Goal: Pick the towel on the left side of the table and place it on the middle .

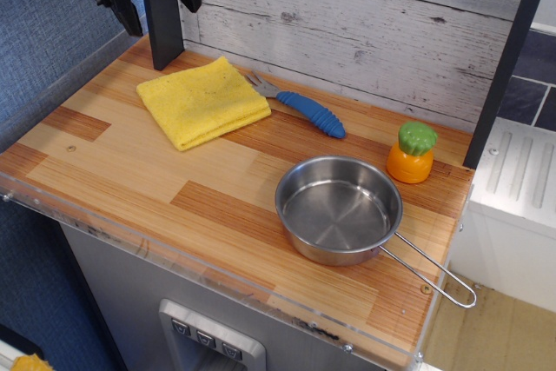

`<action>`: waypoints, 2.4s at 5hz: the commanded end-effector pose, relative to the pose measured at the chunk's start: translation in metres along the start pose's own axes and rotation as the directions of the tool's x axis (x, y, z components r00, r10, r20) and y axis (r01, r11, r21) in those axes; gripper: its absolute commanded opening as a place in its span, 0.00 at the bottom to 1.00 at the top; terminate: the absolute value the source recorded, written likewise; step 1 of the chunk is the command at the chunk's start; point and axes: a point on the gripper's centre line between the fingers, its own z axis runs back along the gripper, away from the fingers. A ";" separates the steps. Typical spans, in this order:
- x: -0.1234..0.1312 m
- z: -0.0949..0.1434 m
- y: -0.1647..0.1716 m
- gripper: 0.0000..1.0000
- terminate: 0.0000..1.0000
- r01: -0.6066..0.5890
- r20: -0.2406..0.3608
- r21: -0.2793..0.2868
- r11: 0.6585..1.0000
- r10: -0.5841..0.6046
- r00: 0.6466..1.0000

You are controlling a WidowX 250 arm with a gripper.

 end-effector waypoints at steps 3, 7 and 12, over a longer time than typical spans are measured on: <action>-0.008 -0.028 -0.005 1.00 0.00 0.017 -0.022 0.037 0.999 -0.016 1.000; -0.020 -0.084 -0.023 1.00 0.00 0.046 -0.040 0.126 0.991 -0.041 0.998; -0.068 -0.074 0.014 1.00 0.00 0.047 -0.039 0.140 0.989 -0.042 0.998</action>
